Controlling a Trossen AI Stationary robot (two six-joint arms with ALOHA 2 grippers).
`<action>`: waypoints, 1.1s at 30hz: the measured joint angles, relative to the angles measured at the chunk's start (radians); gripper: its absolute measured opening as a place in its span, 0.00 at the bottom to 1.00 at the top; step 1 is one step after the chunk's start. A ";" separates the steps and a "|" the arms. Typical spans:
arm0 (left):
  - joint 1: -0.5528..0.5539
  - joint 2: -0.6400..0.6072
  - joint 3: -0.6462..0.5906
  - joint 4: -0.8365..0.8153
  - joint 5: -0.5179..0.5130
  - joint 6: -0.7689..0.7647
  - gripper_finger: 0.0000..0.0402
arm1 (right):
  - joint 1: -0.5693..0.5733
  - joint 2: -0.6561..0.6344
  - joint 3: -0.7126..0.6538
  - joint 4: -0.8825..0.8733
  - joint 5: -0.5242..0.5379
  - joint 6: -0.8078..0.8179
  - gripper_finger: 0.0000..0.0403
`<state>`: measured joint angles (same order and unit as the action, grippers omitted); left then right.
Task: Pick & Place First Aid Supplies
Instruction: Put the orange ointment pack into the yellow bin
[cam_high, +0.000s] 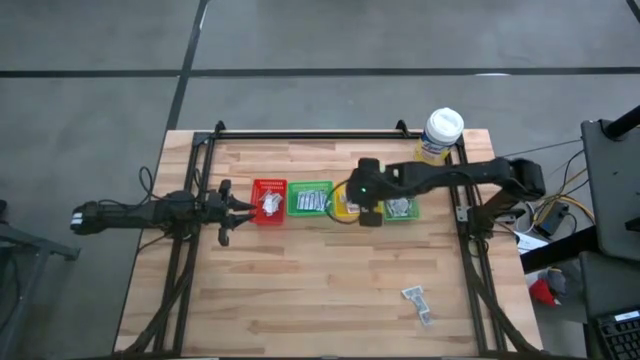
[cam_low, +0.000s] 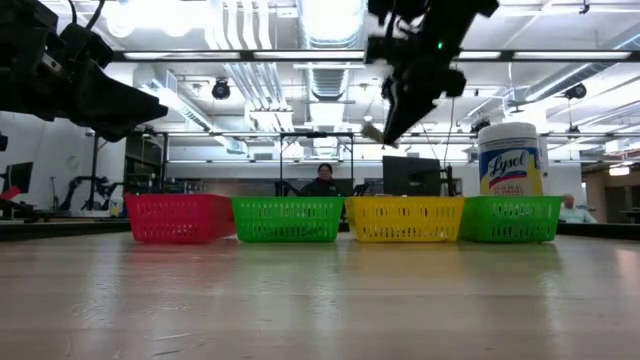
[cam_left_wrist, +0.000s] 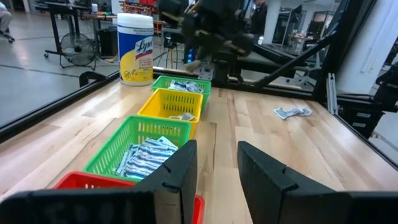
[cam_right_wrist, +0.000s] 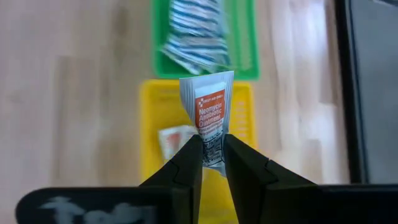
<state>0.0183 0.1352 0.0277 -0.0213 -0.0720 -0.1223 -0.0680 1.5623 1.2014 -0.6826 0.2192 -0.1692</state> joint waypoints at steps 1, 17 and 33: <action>0.000 0.001 0.000 0.000 0.000 0.000 0.28 | -0.014 0.013 0.009 -0.011 0.009 -0.008 0.15; 0.000 0.010 0.000 0.001 0.000 0.000 0.28 | -0.070 0.272 0.025 -0.103 0.019 -0.068 0.15; 0.000 0.010 0.000 0.002 0.000 0.001 0.28 | -0.074 0.298 0.051 -0.100 0.019 -0.071 0.33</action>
<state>0.0181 0.1448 0.0277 -0.0196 -0.0723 -0.1211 -0.1421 1.8603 1.2523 -0.7830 0.2379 -0.2401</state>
